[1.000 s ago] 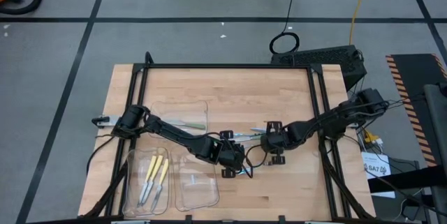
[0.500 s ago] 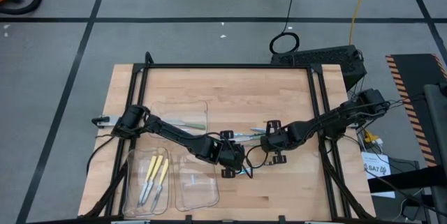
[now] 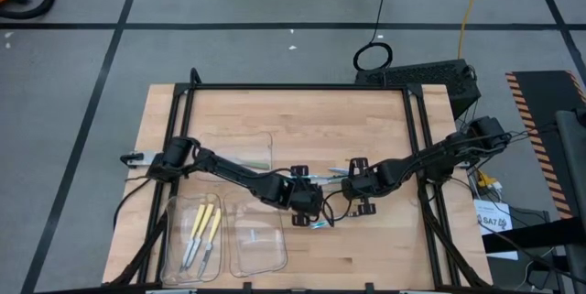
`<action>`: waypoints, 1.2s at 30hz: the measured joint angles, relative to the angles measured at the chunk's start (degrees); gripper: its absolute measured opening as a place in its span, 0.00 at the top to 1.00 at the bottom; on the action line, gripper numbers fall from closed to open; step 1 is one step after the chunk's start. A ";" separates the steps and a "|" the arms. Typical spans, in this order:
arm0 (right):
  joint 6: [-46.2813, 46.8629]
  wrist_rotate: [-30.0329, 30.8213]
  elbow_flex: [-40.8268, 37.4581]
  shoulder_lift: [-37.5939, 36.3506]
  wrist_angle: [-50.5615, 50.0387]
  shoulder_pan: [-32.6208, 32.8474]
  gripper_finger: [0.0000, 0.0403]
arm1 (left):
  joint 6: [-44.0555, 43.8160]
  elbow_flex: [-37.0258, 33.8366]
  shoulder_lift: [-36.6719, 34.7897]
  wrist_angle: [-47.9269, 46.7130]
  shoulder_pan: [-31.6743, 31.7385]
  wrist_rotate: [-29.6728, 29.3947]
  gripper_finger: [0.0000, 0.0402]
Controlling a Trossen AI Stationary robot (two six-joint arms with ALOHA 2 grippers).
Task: Sort silverware by color (type)
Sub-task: Put the bottom green table knife into the top transparent bin
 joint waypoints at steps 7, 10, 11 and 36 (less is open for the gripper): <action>-0.12 -0.14 0.00 -0.17 -0.36 -0.02 0.95 | 2.05 0.01 2.30 1.86 0.41 -0.07 0.56; -0.14 -0.13 0.00 -0.22 -0.38 -0.02 0.95 | 2.47 -0.03 2.53 1.41 0.34 -0.10 0.56; -0.14 -0.13 0.02 -0.20 -0.37 -0.02 0.95 | 2.51 -0.03 2.55 1.53 0.42 -0.12 0.56; -0.12 -0.20 0.13 -0.22 0.03 -0.02 0.96 | 3.43 0.05 5.41 2.63 2.03 -1.82 0.61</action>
